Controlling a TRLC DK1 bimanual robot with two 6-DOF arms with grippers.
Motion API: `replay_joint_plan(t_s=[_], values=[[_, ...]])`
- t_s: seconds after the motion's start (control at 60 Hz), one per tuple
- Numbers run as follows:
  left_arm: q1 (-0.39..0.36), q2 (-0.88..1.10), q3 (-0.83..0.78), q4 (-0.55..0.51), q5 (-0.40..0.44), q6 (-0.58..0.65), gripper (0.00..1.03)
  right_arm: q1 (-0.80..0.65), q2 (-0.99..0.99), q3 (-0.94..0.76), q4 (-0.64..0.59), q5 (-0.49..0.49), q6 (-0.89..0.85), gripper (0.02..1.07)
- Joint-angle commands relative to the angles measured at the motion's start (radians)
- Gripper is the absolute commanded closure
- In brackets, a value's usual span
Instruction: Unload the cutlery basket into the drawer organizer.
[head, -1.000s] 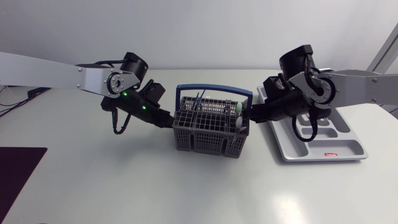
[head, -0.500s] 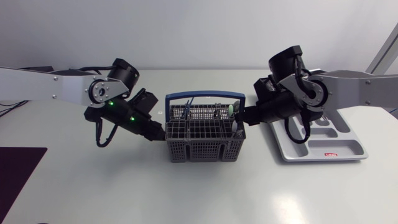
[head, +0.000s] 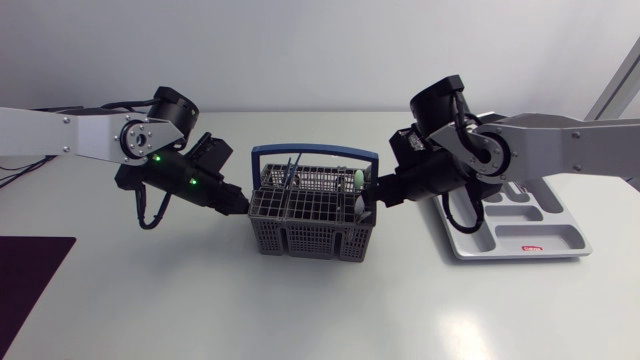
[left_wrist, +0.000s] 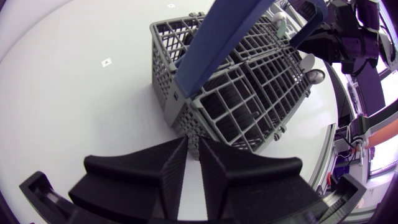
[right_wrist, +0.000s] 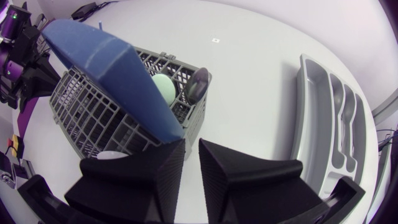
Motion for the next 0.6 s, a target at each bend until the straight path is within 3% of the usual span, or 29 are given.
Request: replay_joint_plan(t_s=[0.0, 0.067, 0.217, 0.433, 0.583], values=[[-0.018, 0.012, 0.027, 0.034, 0.054, 0.021, 0.87, 0.026, 0.034, 0.001, 0.001, -0.024, -0.011, 0.82], [-0.008, 0.009, 0.024, 0.034, 0.054, 0.03, 0.85, 0.019, 0.019, -0.014, 0.001, -0.001, -0.023, 0.72], [0.043, -0.036, -0.007, 0.034, 0.054, 0.061, 0.84, -0.02, -0.064, -0.065, 0.0, 0.006, -0.056, 0.21], [0.114, -0.202, -0.059, 0.032, 0.053, 0.101, 0.84, -0.067, -0.205, -0.139, -0.019, -0.002, -0.114, 0.17], [0.091, -0.335, -0.084, 0.019, 0.007, 0.105, 0.84, -0.093, -0.282, -0.182, -0.046, -0.022, -0.143, 0.14]])
